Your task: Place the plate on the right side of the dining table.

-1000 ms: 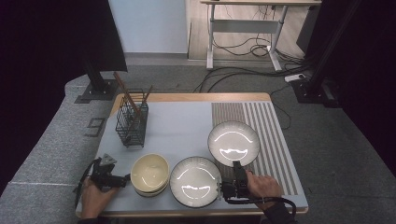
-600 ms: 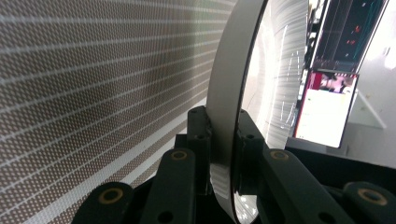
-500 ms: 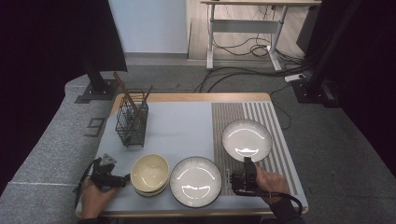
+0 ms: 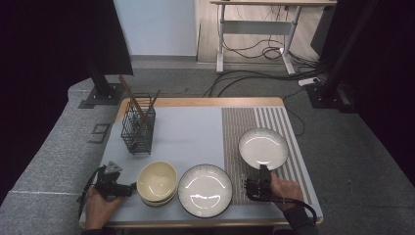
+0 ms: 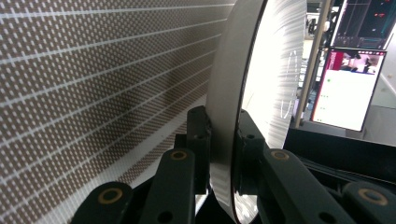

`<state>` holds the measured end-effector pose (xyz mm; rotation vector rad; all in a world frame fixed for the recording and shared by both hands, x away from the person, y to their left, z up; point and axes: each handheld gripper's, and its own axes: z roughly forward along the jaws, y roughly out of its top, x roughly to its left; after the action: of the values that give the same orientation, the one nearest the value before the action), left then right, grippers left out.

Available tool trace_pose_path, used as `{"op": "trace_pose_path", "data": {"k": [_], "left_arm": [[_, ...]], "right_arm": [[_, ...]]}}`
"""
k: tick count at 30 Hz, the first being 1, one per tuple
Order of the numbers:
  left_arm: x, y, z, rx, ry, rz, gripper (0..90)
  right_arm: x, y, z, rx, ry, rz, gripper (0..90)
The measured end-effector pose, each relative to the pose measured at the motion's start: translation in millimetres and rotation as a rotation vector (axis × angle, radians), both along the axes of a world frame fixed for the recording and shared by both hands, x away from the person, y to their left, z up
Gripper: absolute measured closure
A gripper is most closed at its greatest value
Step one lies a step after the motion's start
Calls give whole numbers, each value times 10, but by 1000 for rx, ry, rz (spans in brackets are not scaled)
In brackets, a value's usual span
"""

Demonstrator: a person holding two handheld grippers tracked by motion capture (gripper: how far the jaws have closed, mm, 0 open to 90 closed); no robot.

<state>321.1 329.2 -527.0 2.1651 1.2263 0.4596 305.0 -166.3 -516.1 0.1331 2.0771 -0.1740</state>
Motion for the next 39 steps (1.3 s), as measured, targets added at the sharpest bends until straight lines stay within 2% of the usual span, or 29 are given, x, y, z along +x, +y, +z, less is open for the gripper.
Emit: {"op": "trace_pose_path", "data": {"k": [16, 24, 34, 39], "left_arm": [[0, 0, 0, 0, 0, 0, 0], [0, 0, 0, 0, 0, 0, 0], [0, 0, 0, 0, 0, 0, 0], [-1, 0, 0, 0, 0, 0, 0]], "right_arm": [[29, -27, -201, 25, 51, -9, 802], [50, -53, -223, 49, 50, -9, 805], [69, -79, -210, 80, 78, 0, 803], [59, -102, -163, 97, 74, 7, 719]]}}
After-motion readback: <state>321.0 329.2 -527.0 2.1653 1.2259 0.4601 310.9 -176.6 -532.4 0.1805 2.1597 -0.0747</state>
